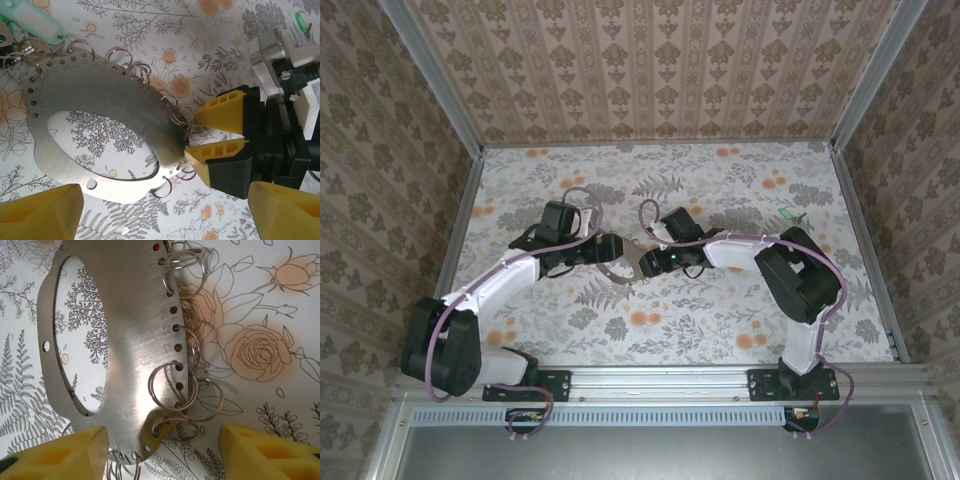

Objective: Put the keys on the keyring

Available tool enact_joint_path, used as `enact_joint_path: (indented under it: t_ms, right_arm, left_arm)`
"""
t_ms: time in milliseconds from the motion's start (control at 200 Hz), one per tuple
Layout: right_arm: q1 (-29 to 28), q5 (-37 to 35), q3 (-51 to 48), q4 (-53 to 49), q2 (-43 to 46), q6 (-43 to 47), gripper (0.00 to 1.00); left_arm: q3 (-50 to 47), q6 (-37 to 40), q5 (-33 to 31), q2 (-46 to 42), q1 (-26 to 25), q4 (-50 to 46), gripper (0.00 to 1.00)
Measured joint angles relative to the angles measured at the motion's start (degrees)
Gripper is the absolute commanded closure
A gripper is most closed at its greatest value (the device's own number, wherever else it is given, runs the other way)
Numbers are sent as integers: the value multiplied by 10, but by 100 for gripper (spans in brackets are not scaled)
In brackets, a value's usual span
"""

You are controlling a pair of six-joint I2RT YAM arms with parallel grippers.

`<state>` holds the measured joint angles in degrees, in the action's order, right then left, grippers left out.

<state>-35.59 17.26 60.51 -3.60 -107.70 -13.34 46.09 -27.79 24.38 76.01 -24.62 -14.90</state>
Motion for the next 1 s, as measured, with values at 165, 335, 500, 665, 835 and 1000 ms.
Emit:
enact_joint_path:
  t_ms: [165, 335, 500, 665, 835, 1000]
  right_arm:
    - [-2, 2, 7, -1, -6, 11, 44]
    - [-5, 8, 16, -5, -14, 22, 50]
    - [-11, 13, 16, -10, -14, 31, 52]
    - [-16, 15, 16, -14, -14, 36, 57]
    - [-16, 14, 15, -15, -14, 45, 67]
    - [-16, 12, 12, -16, -14, 47, 75]
  left_arm:
    - [-6, 0, 1, 0, 4, 8, 14]
    - [-9, 0, 7, 0, 6, 13, 14]
    - [-9, 0, 9, 0, 8, 13, 14]
    - [-11, 0, 9, 0, 8, 13, 14]
    - [-11, -1, 9, 0, 8, 13, 14]
    - [-11, -1, 9, 0, 8, 13, 14]
